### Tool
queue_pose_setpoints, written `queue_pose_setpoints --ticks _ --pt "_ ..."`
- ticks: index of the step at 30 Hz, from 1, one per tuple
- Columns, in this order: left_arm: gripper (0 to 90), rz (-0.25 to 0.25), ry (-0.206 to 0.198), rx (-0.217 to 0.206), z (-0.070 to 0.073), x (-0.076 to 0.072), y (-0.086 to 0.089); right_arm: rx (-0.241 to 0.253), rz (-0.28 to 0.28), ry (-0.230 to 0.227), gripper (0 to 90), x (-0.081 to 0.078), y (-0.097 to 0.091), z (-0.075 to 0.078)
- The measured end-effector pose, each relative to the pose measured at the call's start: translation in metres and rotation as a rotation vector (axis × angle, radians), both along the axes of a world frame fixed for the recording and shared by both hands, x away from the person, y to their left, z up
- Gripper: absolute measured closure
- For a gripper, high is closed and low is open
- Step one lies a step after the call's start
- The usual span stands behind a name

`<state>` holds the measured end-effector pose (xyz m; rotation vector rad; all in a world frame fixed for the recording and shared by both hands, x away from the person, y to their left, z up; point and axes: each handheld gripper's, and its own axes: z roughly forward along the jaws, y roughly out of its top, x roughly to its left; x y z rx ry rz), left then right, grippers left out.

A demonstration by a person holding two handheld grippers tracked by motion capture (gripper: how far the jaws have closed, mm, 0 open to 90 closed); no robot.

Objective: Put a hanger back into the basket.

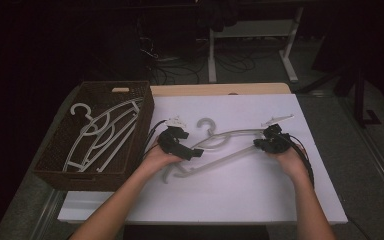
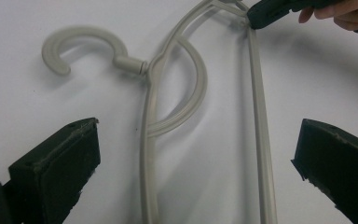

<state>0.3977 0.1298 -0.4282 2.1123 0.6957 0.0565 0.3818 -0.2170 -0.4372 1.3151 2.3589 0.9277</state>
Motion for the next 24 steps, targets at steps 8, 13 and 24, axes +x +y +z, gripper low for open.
queue_pose_setpoints --ticks 8,13,24 --pt "9.1 0.003 -0.004 0.035 -0.008 0.005 -0.004 0.005 -0.003 0.022 89.0 0.000 -0.002 -0.004" --pt "18.2 0.002 -0.005 0.089 -0.018 0.013 -0.009 -0.009 0.002 0.028 89.0 0.000 -0.001 -0.005" --pt "56.2 -0.035 -0.013 0.170 -0.028 0.016 -0.018 -0.007 0.002 0.026 89.0 0.001 -0.002 -0.005"
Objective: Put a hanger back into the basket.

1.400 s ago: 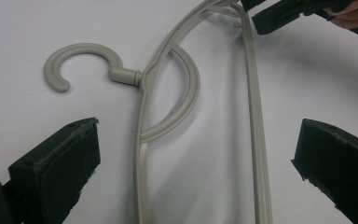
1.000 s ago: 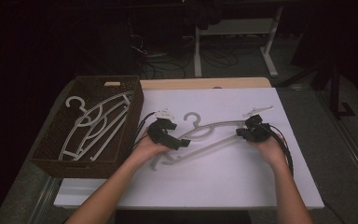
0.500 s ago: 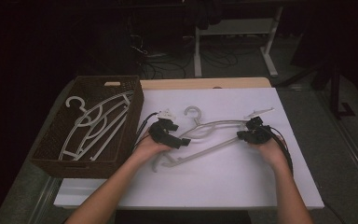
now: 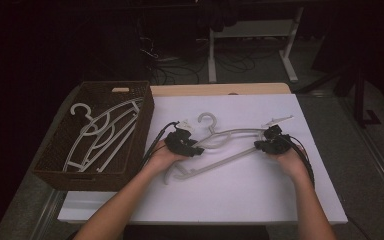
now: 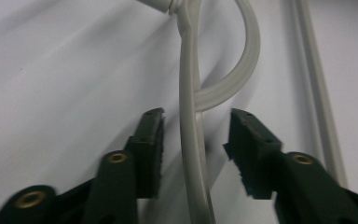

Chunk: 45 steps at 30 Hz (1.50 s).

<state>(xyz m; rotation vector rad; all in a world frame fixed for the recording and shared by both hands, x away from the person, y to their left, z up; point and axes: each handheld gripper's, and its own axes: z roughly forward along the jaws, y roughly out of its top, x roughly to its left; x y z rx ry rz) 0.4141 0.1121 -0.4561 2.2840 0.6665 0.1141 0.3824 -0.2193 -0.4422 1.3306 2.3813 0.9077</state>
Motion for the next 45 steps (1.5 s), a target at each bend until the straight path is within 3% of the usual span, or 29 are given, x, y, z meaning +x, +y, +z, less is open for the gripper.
queue_pose_setpoints --ticks 8,16,25,35,45 --pt "79.2 0.027 -0.022 0.008 0.000 0.000 -0.001 0.001 0.001 -0.005 89.0 -0.001 0.000 0.001" --pt "81.2 0.071 -0.014 -0.004 0.001 -0.003 -0.001 0.000 0.008 -0.015 85.1 -0.003 -0.001 0.003" --pt "81.5 0.095 -0.022 -0.030 0.016 -0.011 0.003 0.090 0.038 -0.029 62.2 -0.025 -0.003 0.018" --pt "81.8 0.123 -0.022 -0.053 0.034 -0.017 0.011 0.134 0.083 -0.061 33.3 -0.058 0.006 0.021" --pt "81.8 0.147 -0.037 -0.089 0.063 -0.024 0.020 0.167 0.107 -0.077 18.4 -0.082 0.011 0.013"
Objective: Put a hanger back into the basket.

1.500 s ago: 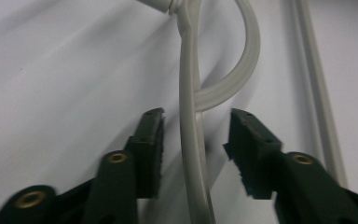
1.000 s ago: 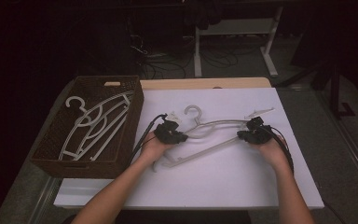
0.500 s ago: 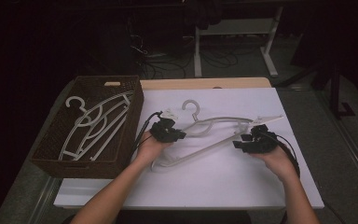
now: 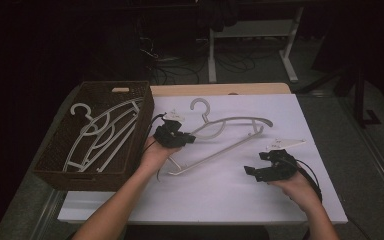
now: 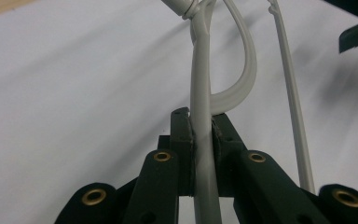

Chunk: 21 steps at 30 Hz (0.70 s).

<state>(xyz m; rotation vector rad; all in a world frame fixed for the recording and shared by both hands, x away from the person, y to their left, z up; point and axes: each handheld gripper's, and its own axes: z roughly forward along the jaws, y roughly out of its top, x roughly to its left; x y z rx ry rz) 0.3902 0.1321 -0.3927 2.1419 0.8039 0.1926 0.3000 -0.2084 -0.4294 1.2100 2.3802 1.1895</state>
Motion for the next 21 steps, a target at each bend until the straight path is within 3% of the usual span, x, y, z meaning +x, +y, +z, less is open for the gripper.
queue_pose_setpoints --ticks 5,9,21 --pt "81.8 0.014 -0.016 -0.010 0.017 -0.004 0.006 0.003 -0.010 -0.010 13.9 -0.004 -0.001 -0.002" --pt "81.8 0.022 -0.028 -0.043 0.043 -0.009 0.020 0.006 0.007 -0.018 12.1 -0.012 -0.001 -0.006" --pt "81.8 0.056 -0.063 -0.027 0.094 -0.012 0.060 0.001 0.020 -0.040 7.7 -0.013 0.002 -0.006"
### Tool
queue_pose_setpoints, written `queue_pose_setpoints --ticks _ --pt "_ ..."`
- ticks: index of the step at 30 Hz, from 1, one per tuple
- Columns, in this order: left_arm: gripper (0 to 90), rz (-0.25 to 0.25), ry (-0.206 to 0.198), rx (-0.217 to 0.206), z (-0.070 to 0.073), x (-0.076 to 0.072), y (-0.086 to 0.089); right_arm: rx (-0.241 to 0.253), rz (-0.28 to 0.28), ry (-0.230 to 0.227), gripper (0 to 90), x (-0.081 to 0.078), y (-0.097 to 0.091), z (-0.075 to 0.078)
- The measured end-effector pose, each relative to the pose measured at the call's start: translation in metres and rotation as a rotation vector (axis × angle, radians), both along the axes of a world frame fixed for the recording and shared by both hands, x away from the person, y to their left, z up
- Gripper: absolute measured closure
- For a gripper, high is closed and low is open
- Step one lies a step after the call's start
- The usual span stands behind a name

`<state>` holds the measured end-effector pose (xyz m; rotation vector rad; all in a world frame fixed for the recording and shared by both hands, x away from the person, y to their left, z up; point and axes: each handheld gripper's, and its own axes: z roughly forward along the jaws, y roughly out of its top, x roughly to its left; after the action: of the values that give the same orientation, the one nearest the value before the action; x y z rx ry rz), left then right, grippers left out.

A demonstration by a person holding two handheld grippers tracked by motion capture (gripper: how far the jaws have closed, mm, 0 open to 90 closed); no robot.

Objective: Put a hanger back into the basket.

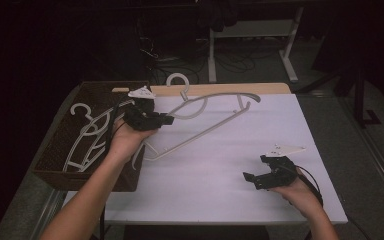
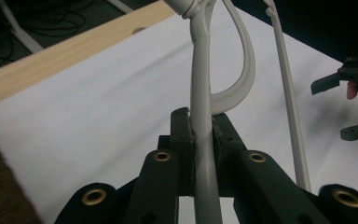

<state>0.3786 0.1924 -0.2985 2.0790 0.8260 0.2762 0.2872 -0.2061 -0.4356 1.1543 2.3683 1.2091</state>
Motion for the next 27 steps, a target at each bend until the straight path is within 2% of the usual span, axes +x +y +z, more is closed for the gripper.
queue_pose_setpoints --ticks 5,16,20,27 --pt "81.8 0.031 -0.026 0.011 0.015 0.001 0.027 0.004 -0.007 -0.001 7.4 0.001 -0.003 -0.001" --pt "81.8 0.145 -0.074 0.015 0.039 -0.001 0.095 0.007 -0.021 -0.005 7.2 0.002 -0.005 -0.001" --pt "81.8 0.187 -0.090 0.012 0.044 -0.002 0.121 0.006 -0.024 -0.007 7.2 0.002 -0.006 -0.001" --pt "81.8 0.263 -0.101 0.039 0.044 -0.002 0.163 0.006 -0.030 -0.009 7.2 0.003 -0.007 -0.001"
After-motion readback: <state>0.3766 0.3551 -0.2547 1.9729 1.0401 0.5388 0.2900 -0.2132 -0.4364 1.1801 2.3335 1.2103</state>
